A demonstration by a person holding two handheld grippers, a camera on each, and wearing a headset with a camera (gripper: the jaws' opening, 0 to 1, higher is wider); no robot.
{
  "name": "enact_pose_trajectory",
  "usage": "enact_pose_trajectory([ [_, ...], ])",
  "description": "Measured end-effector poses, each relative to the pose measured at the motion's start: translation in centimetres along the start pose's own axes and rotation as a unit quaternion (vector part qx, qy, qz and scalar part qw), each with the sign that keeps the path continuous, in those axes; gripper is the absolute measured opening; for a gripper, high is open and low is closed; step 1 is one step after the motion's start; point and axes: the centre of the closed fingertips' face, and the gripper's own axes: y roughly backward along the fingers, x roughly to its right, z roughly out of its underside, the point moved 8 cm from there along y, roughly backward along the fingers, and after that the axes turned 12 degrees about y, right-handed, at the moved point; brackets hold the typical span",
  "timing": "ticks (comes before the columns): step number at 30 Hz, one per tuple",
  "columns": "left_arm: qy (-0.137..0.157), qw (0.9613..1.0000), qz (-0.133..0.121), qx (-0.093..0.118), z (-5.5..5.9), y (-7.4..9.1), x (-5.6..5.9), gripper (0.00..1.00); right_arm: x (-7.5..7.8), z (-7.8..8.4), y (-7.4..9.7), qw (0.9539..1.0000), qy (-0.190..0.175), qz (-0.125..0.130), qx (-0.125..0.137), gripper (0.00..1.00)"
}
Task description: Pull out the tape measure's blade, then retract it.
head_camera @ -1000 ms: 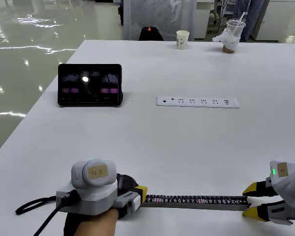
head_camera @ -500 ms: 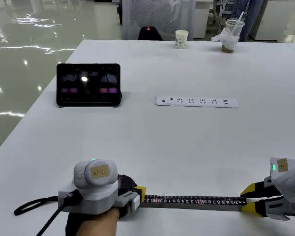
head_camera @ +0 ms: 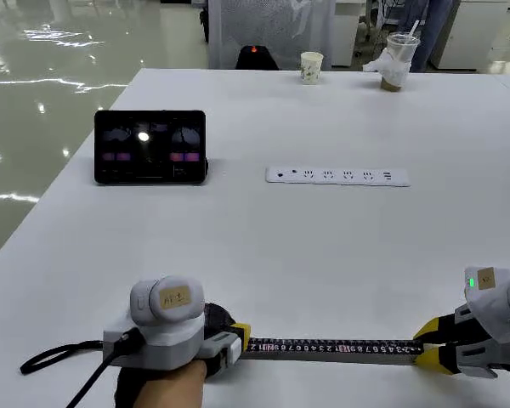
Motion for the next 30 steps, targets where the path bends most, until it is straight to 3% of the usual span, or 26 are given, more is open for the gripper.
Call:
enact_pose_trajectory([
  [7, -0.004, 1.0000, -0.002, 0.004, -0.01, 0.05, -0.03, 0.65, -0.12, -0.13, 0.06, 0.9999, -0.013, -0.001, 0.001, 0.11],
  [14, -0.009, 0.9999, -0.012, 0.006, 0.03, 0.15, 0.19, 0.64, -0.02, -0.09, 0.03, 1.0000, 0.003, -0.002, 0.003, 0.11],
  [30, -0.026, 0.9996, -0.004, 0.005, 0.03, 0.18, 0.03, 0.61, -0.29, 0.07, 0.16, 0.9998, 0.004, 0.005, 0.017, 0.11],
])
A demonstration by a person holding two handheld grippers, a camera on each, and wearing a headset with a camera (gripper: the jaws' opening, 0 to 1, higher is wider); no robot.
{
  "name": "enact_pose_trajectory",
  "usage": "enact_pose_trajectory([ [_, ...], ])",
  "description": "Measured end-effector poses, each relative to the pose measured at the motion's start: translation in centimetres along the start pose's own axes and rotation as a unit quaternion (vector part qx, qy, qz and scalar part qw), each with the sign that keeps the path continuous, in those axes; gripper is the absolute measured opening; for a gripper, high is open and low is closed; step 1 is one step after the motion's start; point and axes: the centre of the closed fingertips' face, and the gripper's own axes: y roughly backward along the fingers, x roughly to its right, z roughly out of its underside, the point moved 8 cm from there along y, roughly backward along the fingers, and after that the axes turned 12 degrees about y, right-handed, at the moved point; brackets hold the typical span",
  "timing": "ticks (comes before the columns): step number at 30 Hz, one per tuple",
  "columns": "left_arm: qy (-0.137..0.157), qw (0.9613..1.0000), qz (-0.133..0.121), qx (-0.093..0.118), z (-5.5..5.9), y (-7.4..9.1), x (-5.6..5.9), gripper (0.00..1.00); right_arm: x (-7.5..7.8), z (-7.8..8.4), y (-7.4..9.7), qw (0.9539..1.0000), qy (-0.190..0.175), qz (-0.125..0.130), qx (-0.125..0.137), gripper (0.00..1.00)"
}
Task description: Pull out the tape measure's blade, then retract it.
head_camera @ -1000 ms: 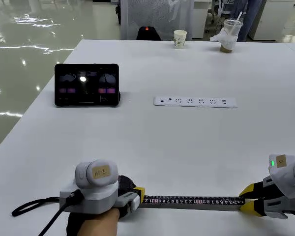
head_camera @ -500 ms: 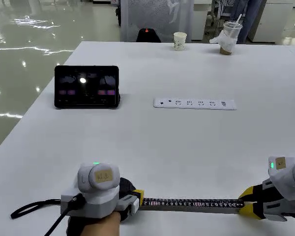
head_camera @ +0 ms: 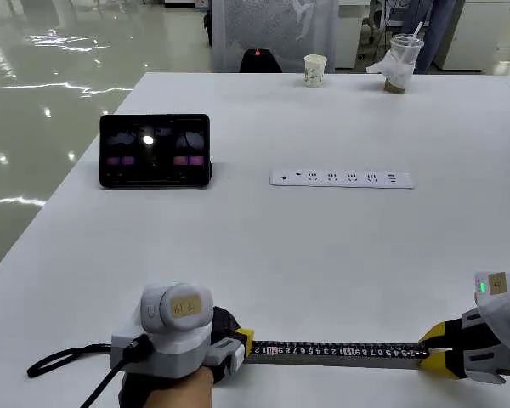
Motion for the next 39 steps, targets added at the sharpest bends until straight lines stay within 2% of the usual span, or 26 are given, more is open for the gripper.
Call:
enact_pose_trajectory([
  [23, 0.006, 1.0000, 0.005, -0.003, -0.1, 0.0, -0.1, 0.60, 0.1, 0.2, 0.0, 1.0000, 0.003, 0.002, 0.005, 0.10],
  [39, 0.009, 0.9999, 0.006, -0.005, 0.0, 0.0, -0.1, 0.61, 0.1, -0.9, -0.9, 0.9999, 0.009, -0.003, 0.007, 0.10],
])
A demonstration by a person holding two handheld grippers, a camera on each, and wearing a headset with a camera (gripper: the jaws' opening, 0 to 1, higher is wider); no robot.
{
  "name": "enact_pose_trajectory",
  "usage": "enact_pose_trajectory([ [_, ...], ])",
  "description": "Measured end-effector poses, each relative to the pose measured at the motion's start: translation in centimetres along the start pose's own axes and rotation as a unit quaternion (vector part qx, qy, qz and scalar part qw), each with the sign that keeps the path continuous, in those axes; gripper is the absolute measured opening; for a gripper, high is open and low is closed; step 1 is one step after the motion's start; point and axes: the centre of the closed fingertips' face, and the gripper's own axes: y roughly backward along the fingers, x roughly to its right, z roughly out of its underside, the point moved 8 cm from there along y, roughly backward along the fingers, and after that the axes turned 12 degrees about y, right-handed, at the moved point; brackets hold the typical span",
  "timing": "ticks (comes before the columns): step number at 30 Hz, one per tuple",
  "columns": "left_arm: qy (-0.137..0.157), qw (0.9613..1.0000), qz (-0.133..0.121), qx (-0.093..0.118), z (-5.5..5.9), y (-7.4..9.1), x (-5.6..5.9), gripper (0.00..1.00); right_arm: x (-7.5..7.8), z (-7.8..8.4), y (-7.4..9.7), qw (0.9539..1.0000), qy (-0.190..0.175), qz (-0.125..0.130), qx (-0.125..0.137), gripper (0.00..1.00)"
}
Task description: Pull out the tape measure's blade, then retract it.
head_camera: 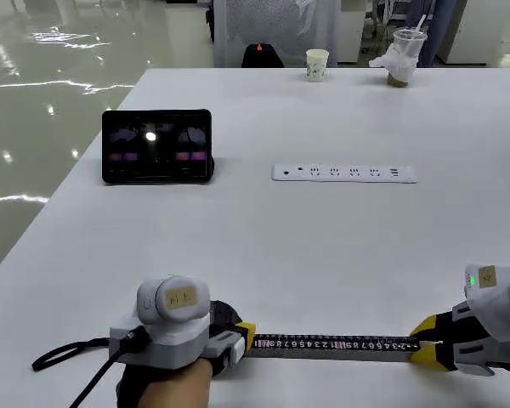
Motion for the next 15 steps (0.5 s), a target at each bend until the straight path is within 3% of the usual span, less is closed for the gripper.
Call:
enact_pose_trajectory([
  [15, 0.005, 1.0000, 0.001, -0.001, 0.0, -0.1, 0.0, 0.61, 0.0, -1.1, -0.8, 1.0000, 0.003, -0.002, 0.003, 0.10],
])
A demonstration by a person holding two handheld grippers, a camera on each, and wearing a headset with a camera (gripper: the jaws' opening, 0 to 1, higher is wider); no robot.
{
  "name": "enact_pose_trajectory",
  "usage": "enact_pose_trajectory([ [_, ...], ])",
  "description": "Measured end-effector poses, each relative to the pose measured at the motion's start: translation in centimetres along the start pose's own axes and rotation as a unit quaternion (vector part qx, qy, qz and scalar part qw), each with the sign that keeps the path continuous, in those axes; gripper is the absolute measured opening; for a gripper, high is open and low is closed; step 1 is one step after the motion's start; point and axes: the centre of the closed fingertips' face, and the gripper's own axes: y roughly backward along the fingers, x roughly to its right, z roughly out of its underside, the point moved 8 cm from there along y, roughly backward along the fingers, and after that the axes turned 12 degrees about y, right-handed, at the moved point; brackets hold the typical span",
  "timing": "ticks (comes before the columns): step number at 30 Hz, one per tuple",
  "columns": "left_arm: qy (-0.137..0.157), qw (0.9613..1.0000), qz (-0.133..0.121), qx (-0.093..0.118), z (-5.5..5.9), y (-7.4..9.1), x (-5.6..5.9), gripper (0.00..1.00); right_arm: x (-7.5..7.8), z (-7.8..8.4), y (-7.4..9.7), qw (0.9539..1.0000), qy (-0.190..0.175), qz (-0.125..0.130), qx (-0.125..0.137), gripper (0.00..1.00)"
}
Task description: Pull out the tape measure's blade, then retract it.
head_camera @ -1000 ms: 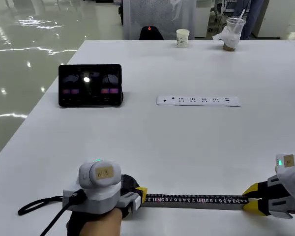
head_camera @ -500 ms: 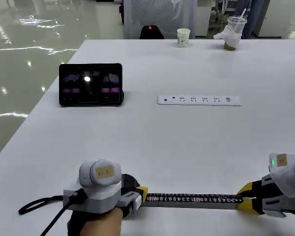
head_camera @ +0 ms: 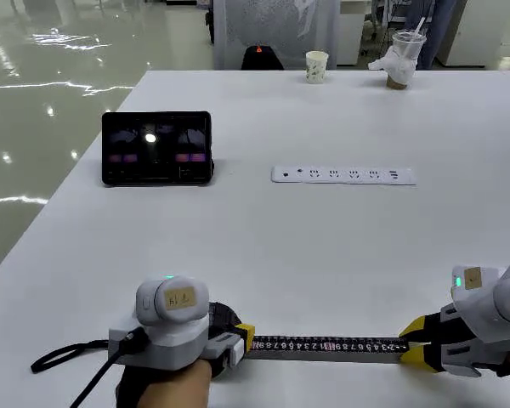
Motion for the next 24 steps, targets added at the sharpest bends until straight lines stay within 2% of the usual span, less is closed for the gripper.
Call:
enact_pose_trajectory([
  [24, 0.006, 1.0000, 0.002, -0.003, -0.1, 0.0, -0.2, 0.61, -0.2, -2.2, -1.6, 0.9999, 0.004, -0.003, 0.015, 0.10],
])
